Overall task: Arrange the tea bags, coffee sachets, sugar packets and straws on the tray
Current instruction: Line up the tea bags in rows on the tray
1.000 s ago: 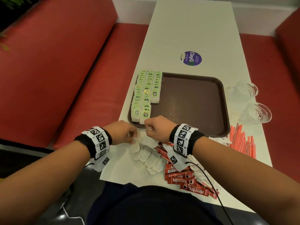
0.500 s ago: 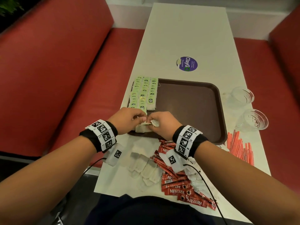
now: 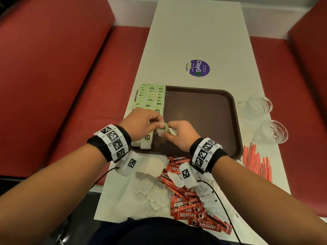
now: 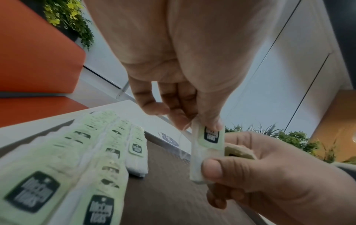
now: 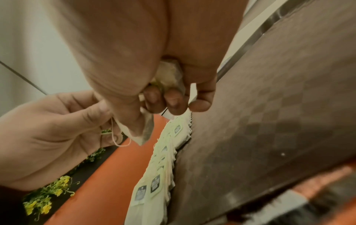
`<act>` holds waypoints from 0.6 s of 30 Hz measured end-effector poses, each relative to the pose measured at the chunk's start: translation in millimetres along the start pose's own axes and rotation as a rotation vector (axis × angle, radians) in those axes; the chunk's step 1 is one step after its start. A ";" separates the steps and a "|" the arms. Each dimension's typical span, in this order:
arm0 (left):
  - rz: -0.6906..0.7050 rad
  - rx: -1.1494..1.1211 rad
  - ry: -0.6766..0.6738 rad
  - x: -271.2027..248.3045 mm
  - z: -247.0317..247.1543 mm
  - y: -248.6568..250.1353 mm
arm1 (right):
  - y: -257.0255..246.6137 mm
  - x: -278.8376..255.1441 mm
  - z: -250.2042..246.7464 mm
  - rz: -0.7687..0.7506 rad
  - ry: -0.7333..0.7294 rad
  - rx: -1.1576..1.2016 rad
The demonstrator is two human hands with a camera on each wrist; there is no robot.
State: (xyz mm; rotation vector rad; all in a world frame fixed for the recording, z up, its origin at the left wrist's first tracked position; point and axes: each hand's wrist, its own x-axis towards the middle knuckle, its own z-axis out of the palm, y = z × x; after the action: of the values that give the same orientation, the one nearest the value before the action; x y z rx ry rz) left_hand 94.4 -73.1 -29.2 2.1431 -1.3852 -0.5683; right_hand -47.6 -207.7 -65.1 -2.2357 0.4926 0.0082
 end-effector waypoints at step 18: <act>-0.341 0.207 -0.047 81.6 8.8 -40.0 | 12.4 4.1 -10.8 0.155 -0.018 0.071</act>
State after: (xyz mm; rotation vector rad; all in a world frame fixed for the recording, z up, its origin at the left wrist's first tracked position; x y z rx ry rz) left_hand 148.9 -136.2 -66.4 2.5735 -1.1493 -0.6286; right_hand -49.8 -224.4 -67.8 -2.1218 0.6455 0.0898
